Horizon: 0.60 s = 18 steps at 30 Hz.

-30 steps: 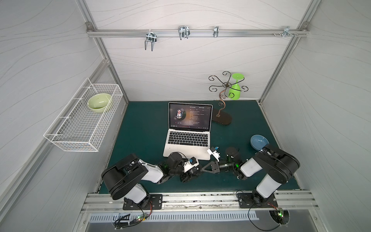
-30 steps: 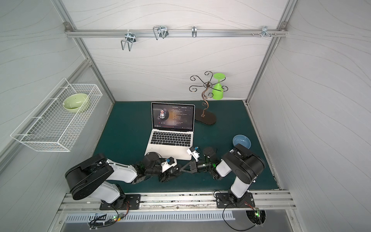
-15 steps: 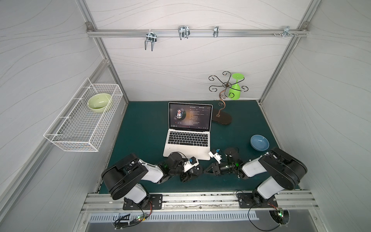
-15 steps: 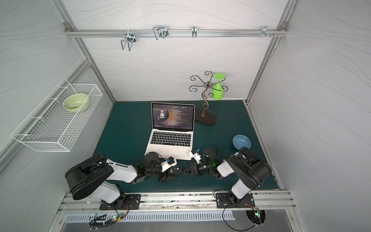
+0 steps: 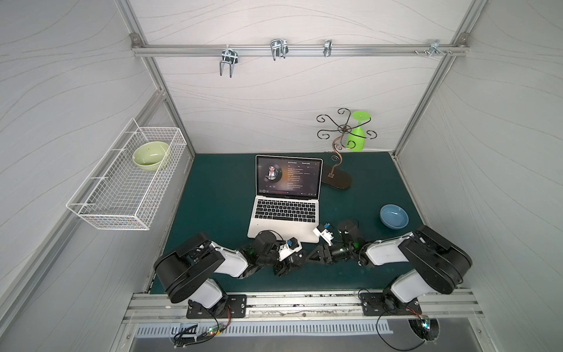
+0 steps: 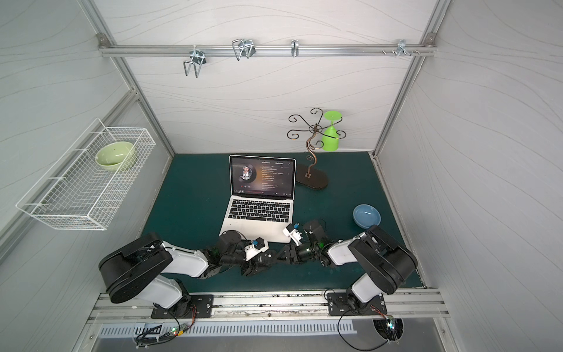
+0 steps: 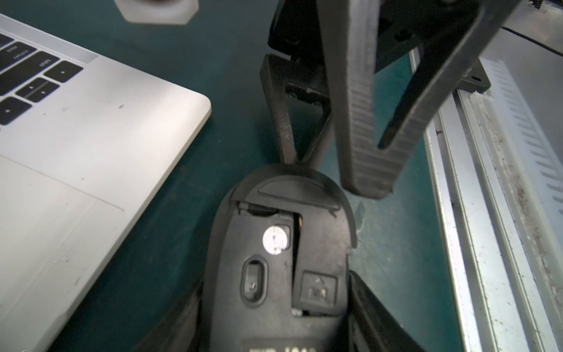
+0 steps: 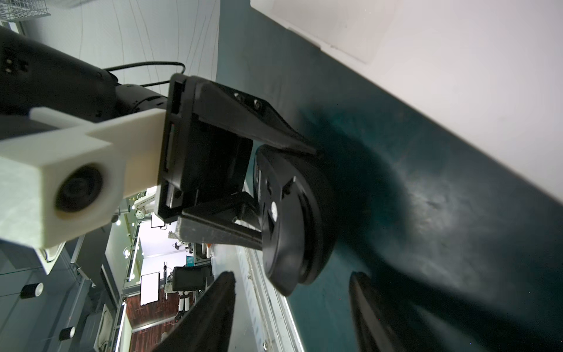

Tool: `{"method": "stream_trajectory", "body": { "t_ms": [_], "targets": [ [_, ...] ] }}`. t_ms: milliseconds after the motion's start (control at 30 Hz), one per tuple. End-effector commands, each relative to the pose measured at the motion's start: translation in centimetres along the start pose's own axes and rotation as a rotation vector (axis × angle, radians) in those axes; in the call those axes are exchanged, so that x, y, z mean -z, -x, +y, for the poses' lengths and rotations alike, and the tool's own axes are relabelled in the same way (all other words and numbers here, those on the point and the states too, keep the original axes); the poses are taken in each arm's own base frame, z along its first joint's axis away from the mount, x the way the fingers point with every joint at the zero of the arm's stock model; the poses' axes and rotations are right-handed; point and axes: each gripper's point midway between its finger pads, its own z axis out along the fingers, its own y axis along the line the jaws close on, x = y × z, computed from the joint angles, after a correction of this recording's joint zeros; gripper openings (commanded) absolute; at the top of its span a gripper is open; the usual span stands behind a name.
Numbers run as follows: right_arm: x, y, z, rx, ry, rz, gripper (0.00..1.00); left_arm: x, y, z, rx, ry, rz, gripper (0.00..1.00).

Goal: Remove the wireless mouse receiver from the laptop
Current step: Close the lid on the mouse.

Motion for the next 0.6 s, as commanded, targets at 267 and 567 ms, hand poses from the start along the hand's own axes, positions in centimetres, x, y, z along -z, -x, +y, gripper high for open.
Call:
{"method": "stream_trajectory", "body": {
  "t_ms": [267,567],
  "targets": [
    [-0.7,-0.5,0.2,-0.001,0.03,0.048,0.63,0.8,3.5,-0.8,-0.07,-0.041,-0.136,0.0],
    [-0.8,0.0,0.7,-0.001,0.043,0.054,0.62,0.7,3.5,-1.4,-0.075,-0.078,-0.137,0.0]
  ]
}}
